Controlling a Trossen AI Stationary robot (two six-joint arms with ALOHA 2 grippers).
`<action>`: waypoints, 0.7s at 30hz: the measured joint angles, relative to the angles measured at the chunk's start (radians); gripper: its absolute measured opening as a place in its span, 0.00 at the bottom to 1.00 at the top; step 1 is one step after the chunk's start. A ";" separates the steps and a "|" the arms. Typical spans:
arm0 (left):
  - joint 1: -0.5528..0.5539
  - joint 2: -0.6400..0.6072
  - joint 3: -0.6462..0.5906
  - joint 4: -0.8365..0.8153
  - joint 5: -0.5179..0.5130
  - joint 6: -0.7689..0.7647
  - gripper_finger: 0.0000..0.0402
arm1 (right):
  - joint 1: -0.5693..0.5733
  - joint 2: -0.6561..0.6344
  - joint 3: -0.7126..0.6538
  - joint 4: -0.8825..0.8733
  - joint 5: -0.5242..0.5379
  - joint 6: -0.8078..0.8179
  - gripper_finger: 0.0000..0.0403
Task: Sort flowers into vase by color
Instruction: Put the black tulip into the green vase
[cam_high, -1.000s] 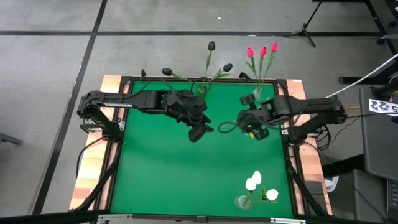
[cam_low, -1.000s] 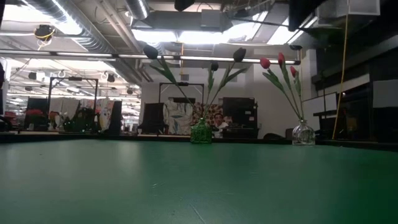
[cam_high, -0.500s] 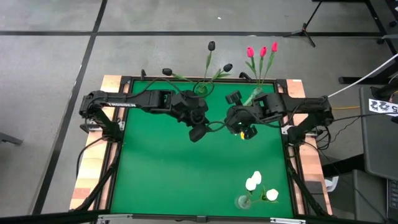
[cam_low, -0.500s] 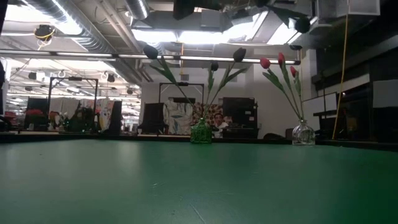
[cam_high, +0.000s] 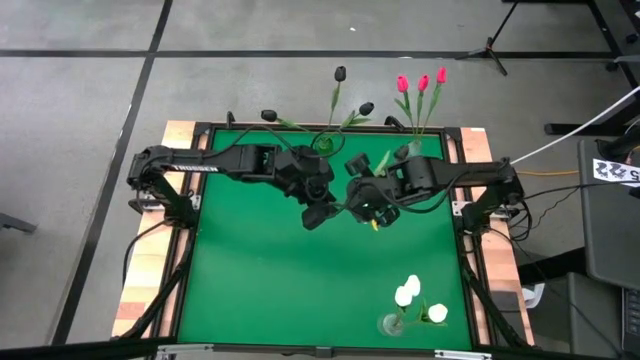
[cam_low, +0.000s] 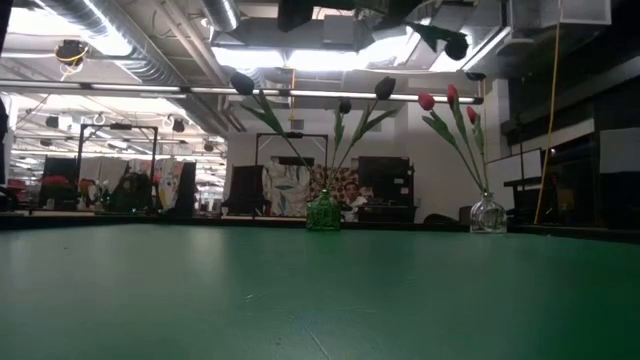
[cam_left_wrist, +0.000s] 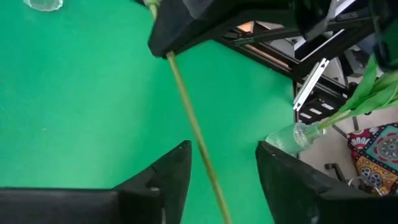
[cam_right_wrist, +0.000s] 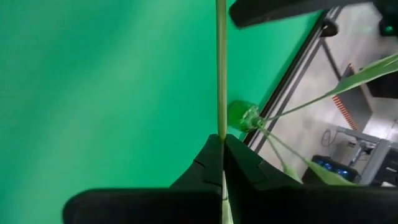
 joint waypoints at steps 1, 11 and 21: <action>0.001 0.000 0.000 -0.002 0.000 0.004 0.42 | 0.000 0.001 0.000 0.013 0.000 -0.005 0.00; 0.047 0.000 0.000 -0.025 -0.001 0.028 0.20 | 0.000 0.001 0.000 0.065 0.007 -0.035 0.00; 0.059 0.027 0.000 -0.038 0.050 0.049 0.02 | 0.000 0.001 0.000 0.087 0.022 -0.038 0.00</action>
